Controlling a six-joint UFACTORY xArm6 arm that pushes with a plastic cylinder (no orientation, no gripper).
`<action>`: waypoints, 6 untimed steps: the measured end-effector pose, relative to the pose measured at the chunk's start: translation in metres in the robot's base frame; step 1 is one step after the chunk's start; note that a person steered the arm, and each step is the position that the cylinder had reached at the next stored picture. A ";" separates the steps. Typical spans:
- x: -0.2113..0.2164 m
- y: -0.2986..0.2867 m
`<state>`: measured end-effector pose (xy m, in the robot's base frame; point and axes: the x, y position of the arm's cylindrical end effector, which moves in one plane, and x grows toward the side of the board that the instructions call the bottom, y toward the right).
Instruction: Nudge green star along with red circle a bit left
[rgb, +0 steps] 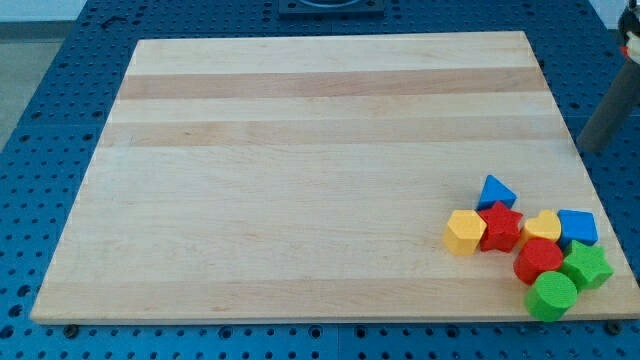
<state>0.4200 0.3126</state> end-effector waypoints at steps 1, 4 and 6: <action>0.014 0.002; 0.119 0.012; 0.186 0.001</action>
